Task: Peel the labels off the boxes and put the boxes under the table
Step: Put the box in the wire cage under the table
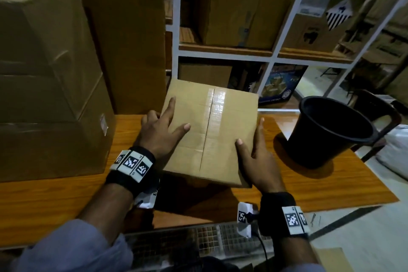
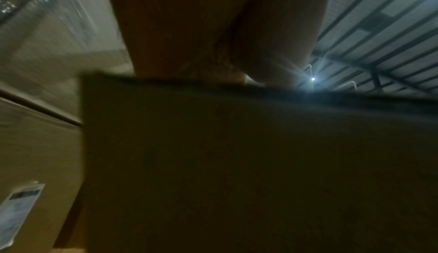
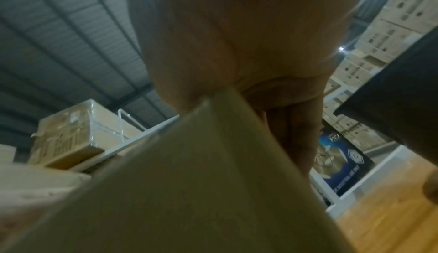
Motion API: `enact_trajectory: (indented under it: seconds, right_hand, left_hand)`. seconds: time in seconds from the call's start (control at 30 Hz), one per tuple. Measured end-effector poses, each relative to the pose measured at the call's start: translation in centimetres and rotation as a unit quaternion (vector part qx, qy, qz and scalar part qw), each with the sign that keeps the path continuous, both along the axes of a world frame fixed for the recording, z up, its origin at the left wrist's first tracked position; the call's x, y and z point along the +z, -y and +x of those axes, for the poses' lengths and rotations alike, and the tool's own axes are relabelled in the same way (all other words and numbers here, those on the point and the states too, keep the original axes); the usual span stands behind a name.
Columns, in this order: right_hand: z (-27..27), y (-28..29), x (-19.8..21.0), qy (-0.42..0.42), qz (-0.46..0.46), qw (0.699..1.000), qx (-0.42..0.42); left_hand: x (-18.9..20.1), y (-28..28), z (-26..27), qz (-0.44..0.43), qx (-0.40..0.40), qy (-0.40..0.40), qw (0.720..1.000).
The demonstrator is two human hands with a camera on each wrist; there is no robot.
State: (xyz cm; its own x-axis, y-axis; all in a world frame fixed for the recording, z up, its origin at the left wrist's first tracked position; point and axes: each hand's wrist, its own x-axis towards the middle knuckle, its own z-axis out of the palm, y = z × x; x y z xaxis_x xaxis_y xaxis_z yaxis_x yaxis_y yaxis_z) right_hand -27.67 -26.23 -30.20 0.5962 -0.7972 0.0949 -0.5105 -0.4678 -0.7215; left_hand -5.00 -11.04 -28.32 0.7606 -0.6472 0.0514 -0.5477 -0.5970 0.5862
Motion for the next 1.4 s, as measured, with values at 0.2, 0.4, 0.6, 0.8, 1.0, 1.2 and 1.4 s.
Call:
enact_trajectory:
  seconds: [0.2,0.4,0.6,0.8,1.0,1.2,1.4]
  right_hand:
    - [1.5,0.3,0.9,-0.053,-0.051,0.997,0.019]
    - [2.9,1.7,0.9,-0.037,-0.017,0.999,0.004]
    - [1.7,3.4,1.1,-0.108,0.037,0.993,0.018]
    - [1.4,3.6,0.7,-0.124,0.03,0.991,0.026]
    - [0.6,3.1,0.4,-0.111,0.021,0.993,0.027]
    - [-2.6,-0.3,0.1,-0.047,0.001,0.999,0.024]
    - [-6.6,-5.9,-0.3,-0.001,-0.028,1.0,-0.002]
  left_hand:
    - [-0.6,-0.2,0.0,0.007,-0.025,-0.051,0.998]
    - [-0.1,-0.3,-0.6,-0.039,-0.013,-0.087,0.995]
    - [-1.4,-0.2,-2.0,0.048,0.014,-0.08,0.996]
    - [-2.1,-0.4,-2.1,0.045,0.039,-0.083,0.995]
    - [-2.5,-1.2,-2.7,0.019,0.037,-0.083,0.996]
    - [-2.5,-4.3,-6.2,-0.059,0.034,-0.058,0.996]
    - [-3.4,-9.0,-10.7,-0.111,0.006,-0.025,0.994]
